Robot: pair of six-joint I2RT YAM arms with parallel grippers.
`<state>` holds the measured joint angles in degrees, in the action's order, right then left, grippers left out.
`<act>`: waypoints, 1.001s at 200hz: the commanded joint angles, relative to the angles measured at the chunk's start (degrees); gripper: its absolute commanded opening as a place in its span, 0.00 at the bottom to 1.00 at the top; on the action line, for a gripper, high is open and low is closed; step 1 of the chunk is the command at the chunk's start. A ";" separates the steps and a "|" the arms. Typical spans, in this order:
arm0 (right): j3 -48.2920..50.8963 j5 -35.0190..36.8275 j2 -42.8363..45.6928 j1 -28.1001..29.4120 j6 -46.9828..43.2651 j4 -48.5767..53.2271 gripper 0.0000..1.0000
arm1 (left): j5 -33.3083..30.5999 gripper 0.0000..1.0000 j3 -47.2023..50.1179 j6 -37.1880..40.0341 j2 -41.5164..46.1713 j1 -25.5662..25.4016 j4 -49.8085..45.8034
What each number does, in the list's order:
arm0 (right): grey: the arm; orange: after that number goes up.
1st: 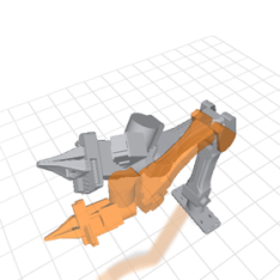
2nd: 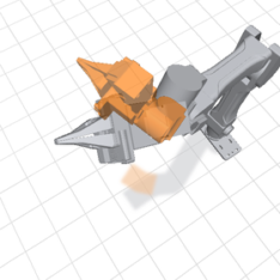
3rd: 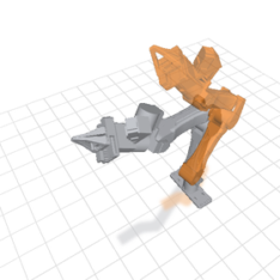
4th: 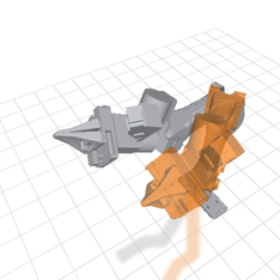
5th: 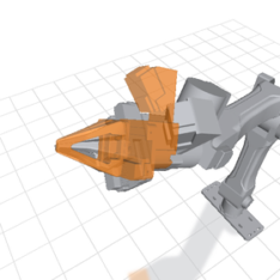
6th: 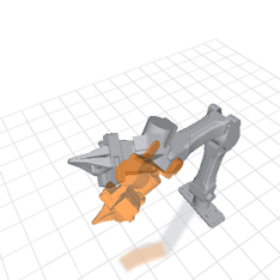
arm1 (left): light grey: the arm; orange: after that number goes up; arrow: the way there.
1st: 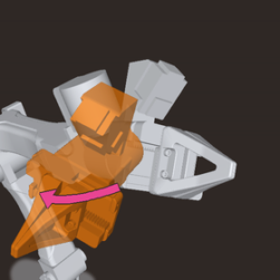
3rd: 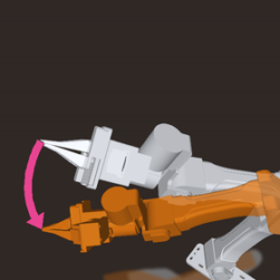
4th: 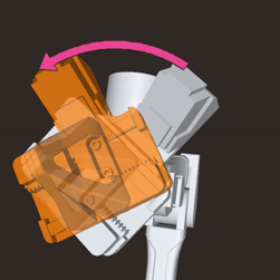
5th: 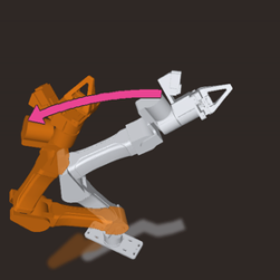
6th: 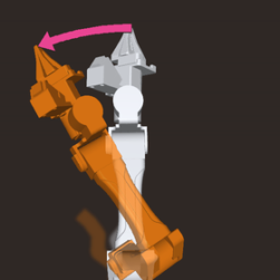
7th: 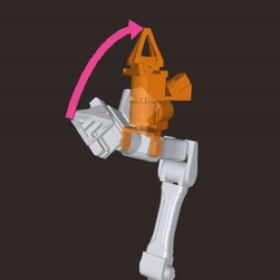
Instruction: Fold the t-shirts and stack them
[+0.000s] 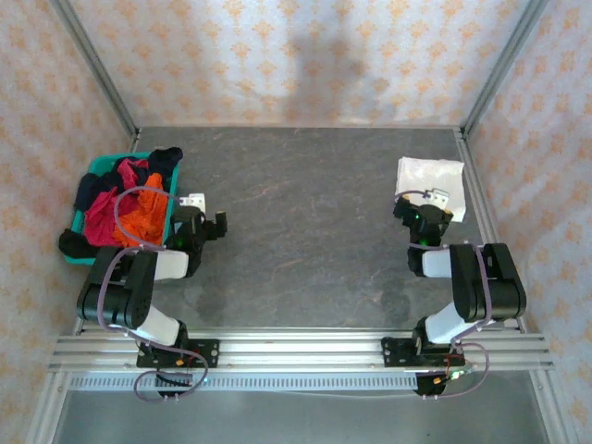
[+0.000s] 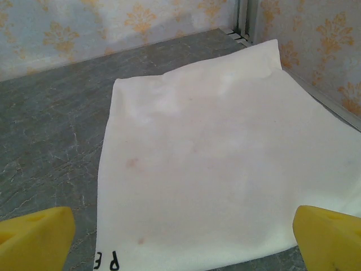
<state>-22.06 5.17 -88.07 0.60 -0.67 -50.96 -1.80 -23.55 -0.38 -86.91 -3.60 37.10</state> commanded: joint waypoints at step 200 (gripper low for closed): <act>0.17 -2.06 21.87 1.80 -0.08 15.96 0.99 | -8.16 1.00 -10.20 1.60 26.61 -1.11 -27.87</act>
<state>-18.87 4.86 -72.34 0.97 -0.67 -44.23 -6.13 -27.62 0.05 -69.32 -4.62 20.71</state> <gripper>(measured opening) 0.993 0.994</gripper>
